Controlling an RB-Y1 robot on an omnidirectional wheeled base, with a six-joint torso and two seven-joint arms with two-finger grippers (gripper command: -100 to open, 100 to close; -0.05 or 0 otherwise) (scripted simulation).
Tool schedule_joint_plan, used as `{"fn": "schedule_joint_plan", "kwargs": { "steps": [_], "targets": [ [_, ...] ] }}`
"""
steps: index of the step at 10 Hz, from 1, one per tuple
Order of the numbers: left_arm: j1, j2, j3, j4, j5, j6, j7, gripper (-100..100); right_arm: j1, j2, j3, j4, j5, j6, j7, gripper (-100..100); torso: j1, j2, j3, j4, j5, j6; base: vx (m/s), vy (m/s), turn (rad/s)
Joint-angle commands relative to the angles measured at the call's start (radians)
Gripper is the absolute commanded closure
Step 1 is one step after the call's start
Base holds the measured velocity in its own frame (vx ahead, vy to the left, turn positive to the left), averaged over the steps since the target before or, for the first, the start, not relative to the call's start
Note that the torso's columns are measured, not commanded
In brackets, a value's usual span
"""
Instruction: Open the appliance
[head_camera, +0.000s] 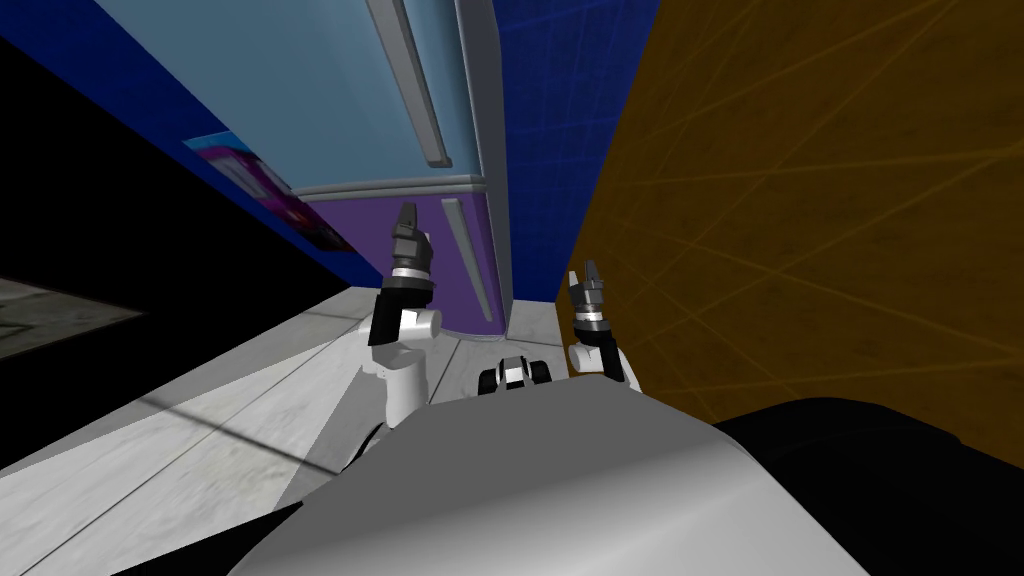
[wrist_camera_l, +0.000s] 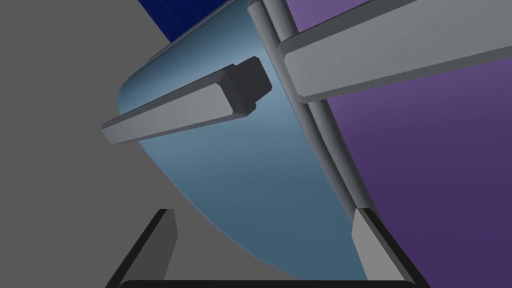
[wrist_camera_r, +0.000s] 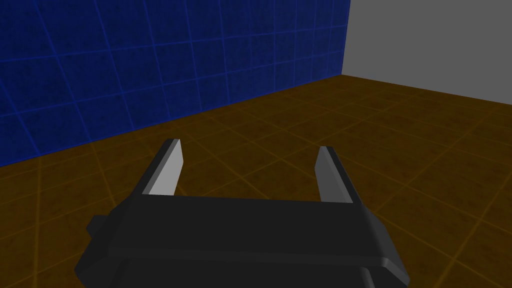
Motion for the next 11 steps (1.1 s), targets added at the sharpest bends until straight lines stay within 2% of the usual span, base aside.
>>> {"fn": "schedule_joint_plan", "kwargs": {
  "steps": [1, 2, 7, 11],
  "targets": [
    [-0.075, -0.005, 0.002, -0.002, 0.0, 0.072, -0.011, -100, 0.0, 0.0, 0.0, 0.0, 0.0, 0.0, 0.0, 0, 0.0, 0.001, 0.0, 0.0, 0.0, 0.0, 0.072, -0.009, -0.001],
    [-0.075, -0.005, 0.002, -0.002, 0.0, 0.072, -0.011, -100, 0.0, 0.0, 0.0, 0.0, 0.0, 0.0, 0.0, 0, -0.001, -0.001, -0.001, 0.0, 0.0, 0.0, 0.055, -0.008, 0.0],
    [-0.229, -0.031, 0.004, -0.01, -0.001, 0.221, -0.037, -100, 0.0, 0.0, 0.0, 0.0, 0.0, 0.0, 0.0, 0, -0.001, -0.002, -0.001, -0.001, 0.0, 0.0, 0.077, -0.017, 0.0],
    [-0.323, -0.089, 0.005, -0.017, -0.002, 0.311, -0.053, -100, 0.0, 0.0, 0.0, 0.0, 0.0, 0.0, 0.0, 0, -0.001, -0.003, -0.003, 0.0, -0.001, 0.002, 0.067, -0.006, 0.003]
  ]
}}
